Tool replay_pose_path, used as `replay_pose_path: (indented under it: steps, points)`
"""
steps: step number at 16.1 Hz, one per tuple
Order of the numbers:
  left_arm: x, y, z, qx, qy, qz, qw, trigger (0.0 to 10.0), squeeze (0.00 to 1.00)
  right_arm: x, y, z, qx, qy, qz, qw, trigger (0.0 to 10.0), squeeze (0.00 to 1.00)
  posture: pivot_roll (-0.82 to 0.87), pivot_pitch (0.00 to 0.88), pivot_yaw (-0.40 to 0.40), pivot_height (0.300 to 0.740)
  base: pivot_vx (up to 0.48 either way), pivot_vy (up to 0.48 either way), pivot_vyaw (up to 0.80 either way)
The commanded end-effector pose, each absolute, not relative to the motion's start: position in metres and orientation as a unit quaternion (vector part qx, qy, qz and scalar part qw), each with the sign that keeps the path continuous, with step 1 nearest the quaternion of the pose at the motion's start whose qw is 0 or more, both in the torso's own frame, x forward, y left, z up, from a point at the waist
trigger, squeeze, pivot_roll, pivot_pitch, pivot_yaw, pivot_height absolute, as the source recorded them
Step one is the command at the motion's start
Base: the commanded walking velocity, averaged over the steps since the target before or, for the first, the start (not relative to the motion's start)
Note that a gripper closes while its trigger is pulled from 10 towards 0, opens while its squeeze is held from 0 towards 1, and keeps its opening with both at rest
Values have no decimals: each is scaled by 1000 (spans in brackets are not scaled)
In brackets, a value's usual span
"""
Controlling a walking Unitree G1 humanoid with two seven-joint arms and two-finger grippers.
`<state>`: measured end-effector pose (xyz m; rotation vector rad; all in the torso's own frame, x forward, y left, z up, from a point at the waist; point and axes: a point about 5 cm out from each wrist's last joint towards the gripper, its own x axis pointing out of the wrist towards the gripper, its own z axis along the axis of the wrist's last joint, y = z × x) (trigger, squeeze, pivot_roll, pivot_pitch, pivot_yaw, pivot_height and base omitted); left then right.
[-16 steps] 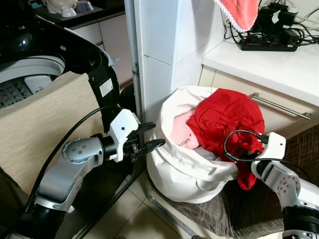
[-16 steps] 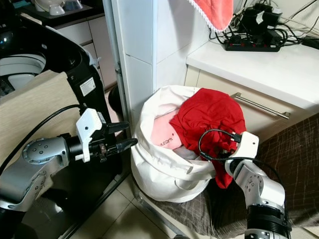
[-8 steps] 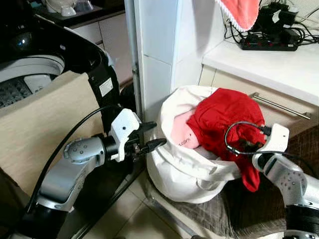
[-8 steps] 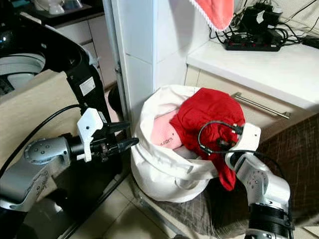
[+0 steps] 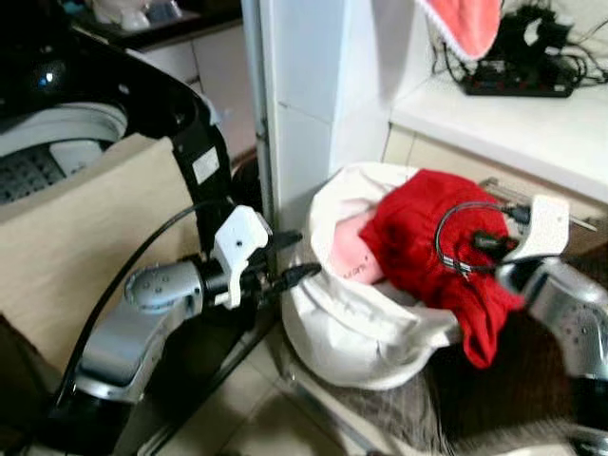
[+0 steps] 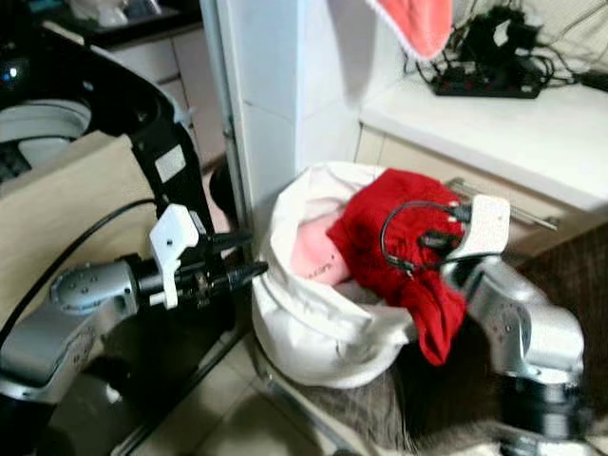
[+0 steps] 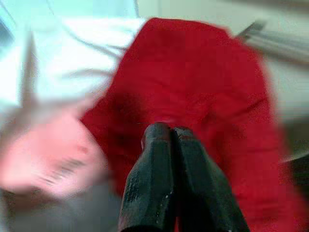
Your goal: Clothes washing
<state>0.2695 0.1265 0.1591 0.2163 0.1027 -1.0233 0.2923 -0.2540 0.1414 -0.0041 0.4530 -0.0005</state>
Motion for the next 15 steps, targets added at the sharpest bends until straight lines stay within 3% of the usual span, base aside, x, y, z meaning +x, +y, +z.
replay_pose_path:
  steps: [1, 4, 7, 15]
  points:
    - [273, 125, 167, 111, 35, -489, 864, 10000, 0, 294, -252, 141, -40, 231, 14, 972, 10000, 1000, -165, 0, 1, 740, 0, 0, 0]
    - [274, 120, 165, 112, 46, -513, 850, 10000, 0, 314, -266, 149, -141, 306, 97, 937, 10000, 1000, -180, 7, 28, 740, 0, 0, 0]
    - [271, 119, 167, 113, 50, -526, 842, 10000, 0, 315, -277, 159, -142, 332, 173, 916, 10000, 1000, -172, 11, 11, 740, 0, 0, 0]
    - [264, 115, 164, 88, 72, -561, 820, 10000, 0, 310, -293, 146, -193, 394, 233, 868, 10000, 1000, -166, 10, 2, 740, 0, 0, 0]
